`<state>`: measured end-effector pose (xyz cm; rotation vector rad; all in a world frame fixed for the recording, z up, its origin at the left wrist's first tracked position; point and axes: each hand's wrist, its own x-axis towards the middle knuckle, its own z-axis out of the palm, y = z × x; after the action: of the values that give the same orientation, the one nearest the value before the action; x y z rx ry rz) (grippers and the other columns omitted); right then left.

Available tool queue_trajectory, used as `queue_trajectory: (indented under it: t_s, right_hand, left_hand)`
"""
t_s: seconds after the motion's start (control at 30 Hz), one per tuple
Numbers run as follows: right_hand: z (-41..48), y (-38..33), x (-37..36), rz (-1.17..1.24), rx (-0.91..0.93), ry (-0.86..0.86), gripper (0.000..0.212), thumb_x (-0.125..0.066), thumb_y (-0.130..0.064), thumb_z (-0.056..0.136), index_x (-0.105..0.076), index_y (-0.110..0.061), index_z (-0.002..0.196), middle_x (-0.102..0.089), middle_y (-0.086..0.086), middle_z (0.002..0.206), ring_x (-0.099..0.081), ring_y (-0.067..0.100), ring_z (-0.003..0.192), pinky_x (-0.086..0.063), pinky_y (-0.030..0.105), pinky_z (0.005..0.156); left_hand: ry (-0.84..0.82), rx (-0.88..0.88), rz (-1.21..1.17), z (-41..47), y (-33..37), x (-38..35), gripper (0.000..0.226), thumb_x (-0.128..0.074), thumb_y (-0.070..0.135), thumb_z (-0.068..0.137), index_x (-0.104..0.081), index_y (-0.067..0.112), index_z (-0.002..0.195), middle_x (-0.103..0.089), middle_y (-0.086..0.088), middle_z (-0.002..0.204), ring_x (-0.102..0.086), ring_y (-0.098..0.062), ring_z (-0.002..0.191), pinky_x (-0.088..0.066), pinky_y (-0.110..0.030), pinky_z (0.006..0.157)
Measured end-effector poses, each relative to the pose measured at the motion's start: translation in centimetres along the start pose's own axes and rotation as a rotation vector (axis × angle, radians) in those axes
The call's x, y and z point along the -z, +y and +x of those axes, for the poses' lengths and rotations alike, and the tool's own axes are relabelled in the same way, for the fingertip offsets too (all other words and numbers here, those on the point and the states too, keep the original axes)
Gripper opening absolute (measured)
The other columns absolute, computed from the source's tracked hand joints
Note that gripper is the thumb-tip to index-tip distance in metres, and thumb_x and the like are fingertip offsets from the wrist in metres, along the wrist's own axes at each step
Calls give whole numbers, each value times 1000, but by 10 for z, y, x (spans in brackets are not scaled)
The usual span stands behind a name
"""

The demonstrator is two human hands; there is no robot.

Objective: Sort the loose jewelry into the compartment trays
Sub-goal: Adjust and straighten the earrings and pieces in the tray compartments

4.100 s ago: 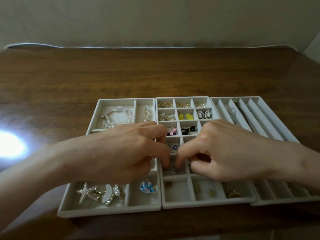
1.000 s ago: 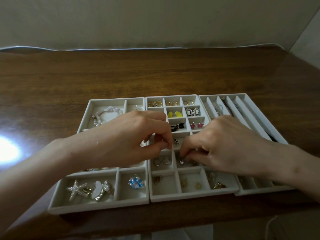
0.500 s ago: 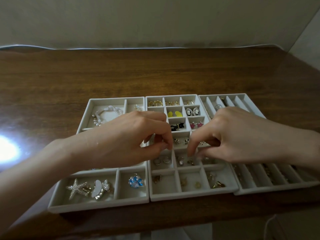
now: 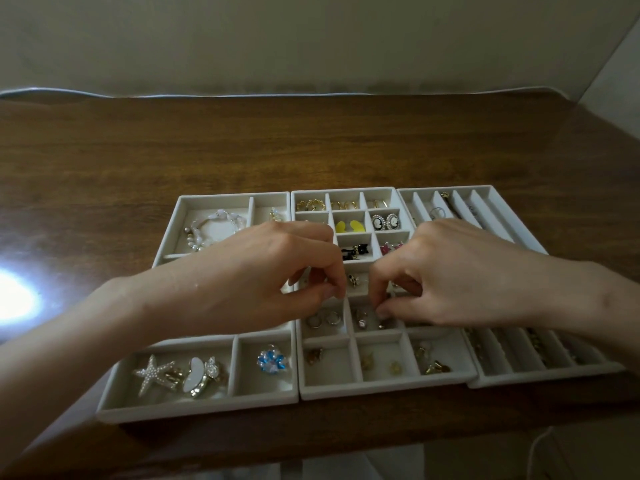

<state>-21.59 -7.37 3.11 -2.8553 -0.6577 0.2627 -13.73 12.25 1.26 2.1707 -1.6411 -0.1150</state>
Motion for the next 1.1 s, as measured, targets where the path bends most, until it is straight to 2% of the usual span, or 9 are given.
queue_trajectory:
  t_s: [0.1, 0.17, 0.3, 0.4, 0.5, 0.63, 0.77, 1.0, 1.1]
  right_hand:
    - [-1, 1, 3, 26, -8, 9, 9, -66, -36, 84, -70, -32, 90, -48, -22, 49, -45, -27, 72, -34, 0, 67]
    - [-1, 2, 8, 46, -21, 7, 6, -66, -33, 84, -71, -33, 88, -48, -43, 60, -46, -26, 71, -33, -1, 71]
    - [-3, 5, 14, 34, -27, 37, 9, -68, -28, 82, -71, -37, 85, -45, -49, 65, -52, -15, 67, -35, 10, 52]
    - [-3, 1, 12, 6, -23, -15, 7, -68, -35, 83, -71, -36, 89, -42, -51, 63, -46, -25, 70, -33, 9, 52]
    - [-3, -1, 4, -62, -24, -37, 16, -64, -42, 85, -68, -35, 98, -49, -27, 54, -48, -18, 60, -28, 5, 56]
    - [-2, -3, -5, -83, -1, 33, 16, -64, -39, 86, -68, -32, 101, -60, -20, 78, -41, -11, 60, -37, 12, 76]
    - [0, -2, -10, -97, 33, 106, 9, -72, -31, 81, -71, -27, 89, -65, -13, 70, -39, -10, 54, -37, 14, 65]
    - [-1, -3, -8, -73, 51, 131, 5, -76, -30, 75, -72, -27, 78, -36, -25, 46, -35, -9, 39, -20, 6, 54]
    - [-3, -2, 2, -6, 26, 129, 7, -66, -33, 76, -72, -33, 79, -25, -24, 40, -47, -18, 56, -18, 6, 49]
  left_hand:
    - [1, 3, -11, 0, 0, 0, 21, -48, 31, 84, -67, 27, 90, -54, 15, 81, -52, -1, 69, -43, -13, 62]
    - [3, 5, -22, 0, 0, 1, 22, -47, 32, 84, -68, 26, 90, -54, 15, 81, -52, -1, 70, -43, -14, 62]
    - [3, 5, -32, 0, 0, 0, 23, -47, 32, 84, -68, 25, 90, -54, 14, 81, -52, -2, 69, -44, -15, 61]
    - [2, 3, -28, 0, 1, 0, 22, -47, 31, 84, -68, 25, 89, -54, 14, 81, -52, -1, 68, -42, -12, 61]
    - [-3, 6, -25, 0, 1, 1, 23, -47, 31, 83, -68, 24, 89, -55, 14, 81, -51, 0, 68, -42, -10, 61]
    - [-3, 3, -25, -1, 1, 2, 23, -47, 31, 83, -68, 24, 90, -54, 14, 81, -52, -3, 68, -43, -13, 61]
    - [-1, 2, -17, -1, 1, 2, 23, -47, 30, 83, -68, 25, 89, -54, 14, 80, -51, -2, 69, -40, -10, 61]
    - [-54, 7, -46, -4, 3, 2, 25, -46, 30, 83, -68, 28, 95, -52, 13, 84, -53, -6, 75, -44, -20, 63]
    - [-109, -3, -48, -5, 7, 2, 33, -44, 26, 81, -66, 36, 104, -45, 15, 85, -50, -5, 82, -42, -21, 67]
